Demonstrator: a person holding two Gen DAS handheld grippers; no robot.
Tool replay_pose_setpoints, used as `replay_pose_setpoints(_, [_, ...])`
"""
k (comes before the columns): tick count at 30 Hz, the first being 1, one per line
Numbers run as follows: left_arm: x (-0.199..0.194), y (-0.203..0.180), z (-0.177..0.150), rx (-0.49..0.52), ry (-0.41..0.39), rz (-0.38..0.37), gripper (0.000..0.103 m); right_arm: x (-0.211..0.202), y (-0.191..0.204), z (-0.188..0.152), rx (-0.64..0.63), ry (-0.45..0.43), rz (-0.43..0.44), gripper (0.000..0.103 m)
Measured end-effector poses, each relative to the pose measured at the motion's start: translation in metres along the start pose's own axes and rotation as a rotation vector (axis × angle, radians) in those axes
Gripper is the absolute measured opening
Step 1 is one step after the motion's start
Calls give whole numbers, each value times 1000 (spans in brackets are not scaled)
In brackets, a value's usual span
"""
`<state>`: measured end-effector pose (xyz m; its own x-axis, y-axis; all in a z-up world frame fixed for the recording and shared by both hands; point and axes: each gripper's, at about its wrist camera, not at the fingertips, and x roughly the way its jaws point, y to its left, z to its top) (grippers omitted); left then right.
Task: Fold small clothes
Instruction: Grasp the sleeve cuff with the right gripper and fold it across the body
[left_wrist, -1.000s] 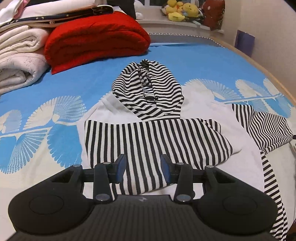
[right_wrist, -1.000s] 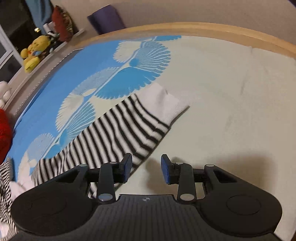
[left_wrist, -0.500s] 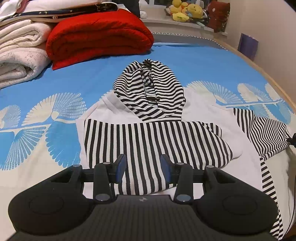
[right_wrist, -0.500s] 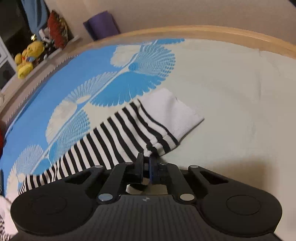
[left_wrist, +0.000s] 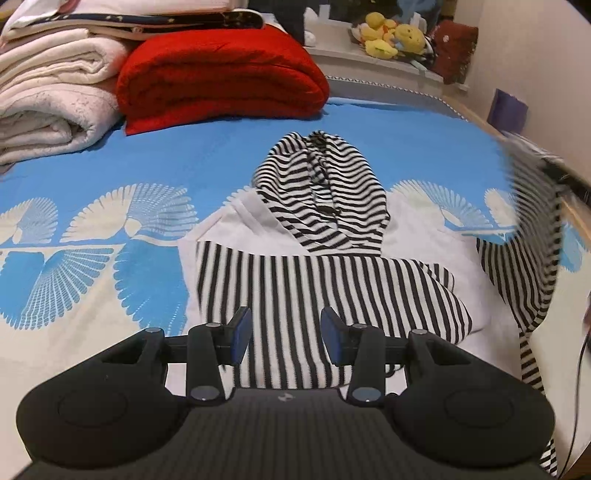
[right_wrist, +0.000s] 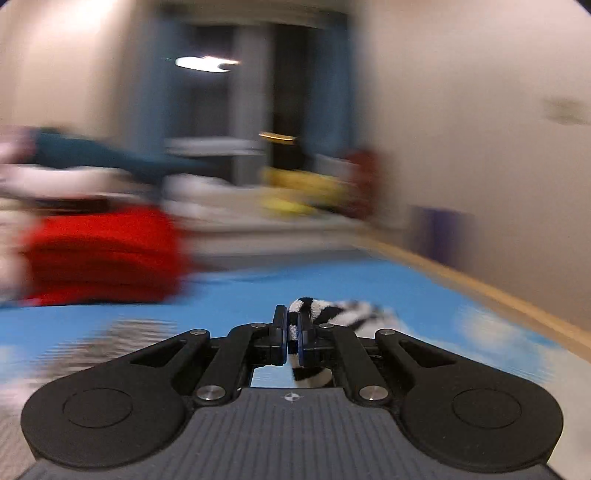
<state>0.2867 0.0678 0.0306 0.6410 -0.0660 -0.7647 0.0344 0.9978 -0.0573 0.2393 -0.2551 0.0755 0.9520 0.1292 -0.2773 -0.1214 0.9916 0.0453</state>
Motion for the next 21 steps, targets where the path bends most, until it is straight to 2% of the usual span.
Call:
replay_pose_setpoints(1, [-1, 5, 1, -14, 0, 2, 46, -1, 26, -4, 3, 55, 139, 9])
replay_pose_setpoints(2, [-2, 11, 3, -32, 1, 3, 46, 2, 48, -12, 19, 154, 284, 22])
replay_pose_setpoints(3, [-3, 19, 4, -55, 1, 4, 46, 3, 62, -20, 43, 236, 379, 27])
replay_pose_setpoints(4, [-5, 26, 6, -77, 0, 6, 46, 4, 74, -30, 74, 321, 450, 28])
replay_pose_setpoints(6, [-7, 40, 9, -124, 2, 9, 46, 6, 86, -39, 105, 462, 480, 28])
replay_pose_setpoints(8, [-9, 52, 11, -167, 5, 7, 46, 6, 84, -29, 127, 504, 438, 31])
replay_pose_setpoints(10, [-10, 59, 13, -193, 7, 1, 46, 4, 74, -12, 169, 495, 353, 33])
replay_pose_setpoints(13, [-8, 65, 15, -224, 16, 5, 45, 3, 50, 9, 308, 471, 255, 42])
replay_pose_setpoints(15, [-4, 69, 15, -244, 26, 3, 45, 4, 33, 3, 367, 459, 195, 45])
replay_pose_setpoints(17, [2, 71, 13, -268, 41, -1, 44, 8, 25, -23, 393, 475, 159, 46])
replay_pose_setpoints(19, [8, 73, 11, -287, 59, -7, 40, 24, 9, -63, 398, 582, 42, 46])
replay_pose_setpoints(20, [12, 72, 10, -291, 68, -9, 40, 39, 0, -84, 395, 702, -73, 46])
replay_pose_setpoints(21, [16, 70, 10, -292, 77, -9, 40, 49, -9, -99, 409, 780, -143, 46])
